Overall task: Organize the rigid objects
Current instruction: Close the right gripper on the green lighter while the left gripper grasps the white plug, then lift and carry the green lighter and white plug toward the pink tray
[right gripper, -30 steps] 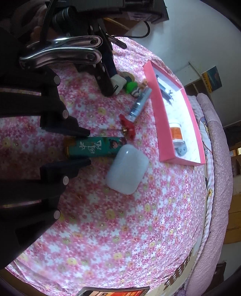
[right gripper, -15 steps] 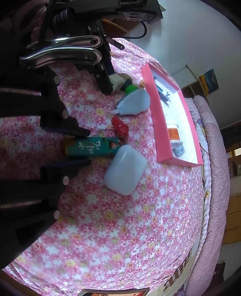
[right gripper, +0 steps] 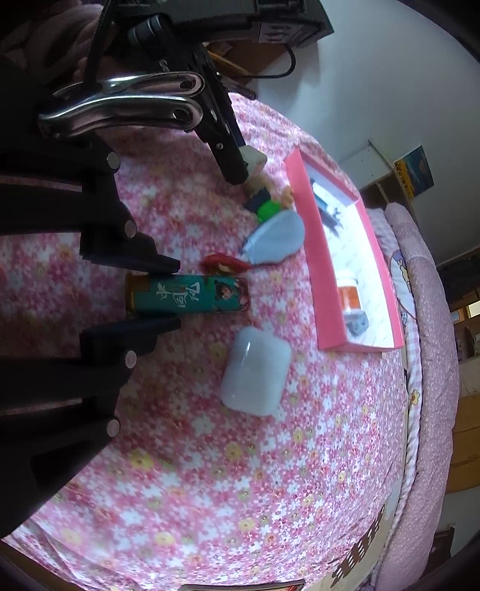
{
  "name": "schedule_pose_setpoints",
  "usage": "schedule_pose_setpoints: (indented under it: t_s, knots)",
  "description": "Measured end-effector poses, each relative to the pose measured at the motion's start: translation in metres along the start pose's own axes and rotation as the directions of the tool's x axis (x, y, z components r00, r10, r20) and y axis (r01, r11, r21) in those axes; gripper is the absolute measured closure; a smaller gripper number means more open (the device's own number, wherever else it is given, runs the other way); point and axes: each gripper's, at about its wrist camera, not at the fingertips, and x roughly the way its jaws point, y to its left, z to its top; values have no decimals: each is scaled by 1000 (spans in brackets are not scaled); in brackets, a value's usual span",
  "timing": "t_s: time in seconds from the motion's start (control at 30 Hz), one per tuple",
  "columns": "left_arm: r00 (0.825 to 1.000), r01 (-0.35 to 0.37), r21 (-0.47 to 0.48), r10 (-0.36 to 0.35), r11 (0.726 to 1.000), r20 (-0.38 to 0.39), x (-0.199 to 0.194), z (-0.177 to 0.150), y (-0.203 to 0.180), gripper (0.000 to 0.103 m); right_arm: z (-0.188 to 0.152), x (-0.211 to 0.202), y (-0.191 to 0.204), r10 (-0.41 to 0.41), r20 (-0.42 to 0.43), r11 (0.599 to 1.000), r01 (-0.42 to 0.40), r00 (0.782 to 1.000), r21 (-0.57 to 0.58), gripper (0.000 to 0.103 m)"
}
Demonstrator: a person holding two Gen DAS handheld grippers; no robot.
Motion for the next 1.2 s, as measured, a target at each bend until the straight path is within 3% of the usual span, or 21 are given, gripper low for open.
schedule_pose_setpoints:
  t_s: [1.2]
  knots:
    - [1000, -17, -38, 17, 999, -2, -6, -3, 16, 68, 8, -8, 28, 68, 34, 996, -66, 997, -55, 79]
